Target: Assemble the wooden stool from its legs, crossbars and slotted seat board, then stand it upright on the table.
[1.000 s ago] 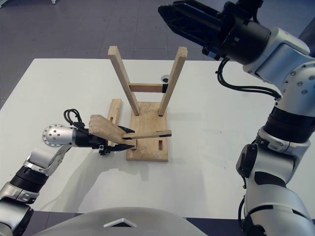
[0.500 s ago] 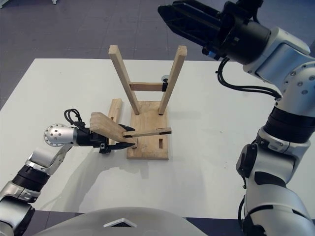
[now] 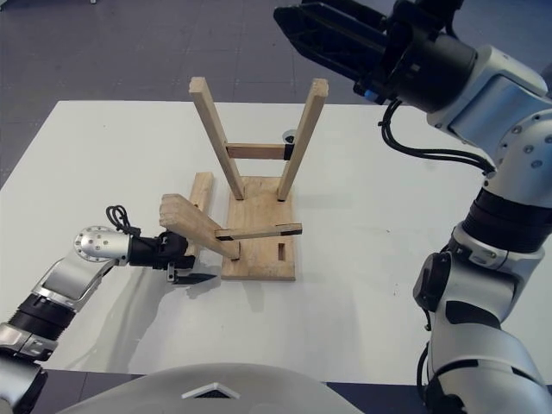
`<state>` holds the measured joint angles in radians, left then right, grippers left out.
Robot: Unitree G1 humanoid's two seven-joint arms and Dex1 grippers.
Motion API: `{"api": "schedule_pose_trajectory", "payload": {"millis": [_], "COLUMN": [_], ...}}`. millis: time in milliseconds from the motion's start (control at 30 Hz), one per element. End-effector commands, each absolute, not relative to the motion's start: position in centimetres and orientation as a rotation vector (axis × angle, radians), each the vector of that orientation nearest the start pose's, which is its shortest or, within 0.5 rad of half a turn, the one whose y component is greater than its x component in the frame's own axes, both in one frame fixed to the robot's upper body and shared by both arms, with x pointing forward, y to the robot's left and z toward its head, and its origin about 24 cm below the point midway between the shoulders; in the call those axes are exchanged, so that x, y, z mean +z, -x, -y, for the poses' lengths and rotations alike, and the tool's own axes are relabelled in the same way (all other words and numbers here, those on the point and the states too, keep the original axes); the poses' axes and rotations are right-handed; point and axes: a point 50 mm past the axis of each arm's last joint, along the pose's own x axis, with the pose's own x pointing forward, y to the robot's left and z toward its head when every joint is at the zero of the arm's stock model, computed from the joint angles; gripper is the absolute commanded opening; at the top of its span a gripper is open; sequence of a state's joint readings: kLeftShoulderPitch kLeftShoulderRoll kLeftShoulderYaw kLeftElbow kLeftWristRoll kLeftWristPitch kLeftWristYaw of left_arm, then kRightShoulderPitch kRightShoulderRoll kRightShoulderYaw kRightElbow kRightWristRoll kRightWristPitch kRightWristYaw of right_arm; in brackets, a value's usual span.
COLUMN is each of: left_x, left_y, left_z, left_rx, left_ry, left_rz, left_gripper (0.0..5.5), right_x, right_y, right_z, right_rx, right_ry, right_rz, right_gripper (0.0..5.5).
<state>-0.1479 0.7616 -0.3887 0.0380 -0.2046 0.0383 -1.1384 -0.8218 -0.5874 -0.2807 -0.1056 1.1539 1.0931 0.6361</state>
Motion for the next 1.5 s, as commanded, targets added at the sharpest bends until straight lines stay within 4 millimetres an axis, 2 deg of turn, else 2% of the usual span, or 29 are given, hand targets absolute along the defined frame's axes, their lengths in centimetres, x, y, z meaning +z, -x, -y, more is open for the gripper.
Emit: {"api": "schedule_pose_trajectory", "payload": {"millis": [33,200,300,467,567,700,767,833,867,933,1000,1067,1200,1367,1500], "left_x": [8.2,13.8,16.6,18.4,20.4,27.4,30.5,32.3,32.2,30.2,28.4,27.5,26.6,26.4,25.5], "left_y": [-23.5,-24.6,-24.3,-23.3,-23.7,-24.9,-25.3,-24.8,-24.4,-23.8,-23.7,-23.5,-22.9,-20.1,-19.7], "left_z": [-18.4,-18.4,-18.6,-20.3,-21.7,-22.8,-22.2,-19.6,-18.4,-16.2,-14.9,-14.0,-13.3,-12.8,-13.2], "left_rx": [-1.416,-1.320,-1.297,-1.315,-1.277,-1.144,-1.074,-1.111,-1.138,-1.163,-1.116,-1.071,-1.051,-1.257,-1.315], "left_ry": [-0.481,-0.443,-0.389,-0.420,-0.458,-0.343,-0.213,-0.015,0.041,0.120,0.206,0.284,0.341,0.391,0.393], "left_rz": [-0.370,-0.214,-0.155,-0.228,-0.210,0.086,0.243,0.324,0.311,0.234,0.170,0.132,0.059,-0.052,-0.079], "left_gripper": [4.57,4.57,4.57,4.57,4.57,4.57,4.57,4.57,4.36,4.04,3.68,3.33,2.71,2.66,2.66], "right_x": [27.7,27.0,26.6,26.4,26.3,25.9,25.8,25.4,25.3,25.1,25.0,24.9,24.7,24.1,24.1], "right_y": [-28.4,-28.2,-28.2,-28.0,-28.0,-28.0,-28.1,-28.2,-28.2,-28.3,-28.5,-28.6,-28.7,-28.5,-28.5], "right_z": [16.8,17.1,17.5,17.7,17.7,17.6,17.7,17.7,17.7,17.7,17.6,17.6,17.6,17.8,17.7], "right_rx": [1.194,1.164,1.142,1.128,1.125,1.119,1.110,1.098,1.094,1.086,1.083,1.080,1.080,1.073,1.077], "right_ry": [-0.336,-0.328,-0.336,-0.340,-0.343,-0.349,-0.354,-0.363,-0.366,-0.371,-0.374,-0.373,-0.372,-0.373,-0.375], "right_rz": [0.028,0.009,0.004,0.003,0.003,-0.008,-0.011,-0.019,-0.022,-0.029,-0.035,-0.043,-0.050,-0.059,-0.055], "right_gripper": [5.50,5.50,5.50,5.50,5.50,5.50,5.50,5.50,5.50,5.50,5.50,5.50,5.50,5.50,5.50]}}
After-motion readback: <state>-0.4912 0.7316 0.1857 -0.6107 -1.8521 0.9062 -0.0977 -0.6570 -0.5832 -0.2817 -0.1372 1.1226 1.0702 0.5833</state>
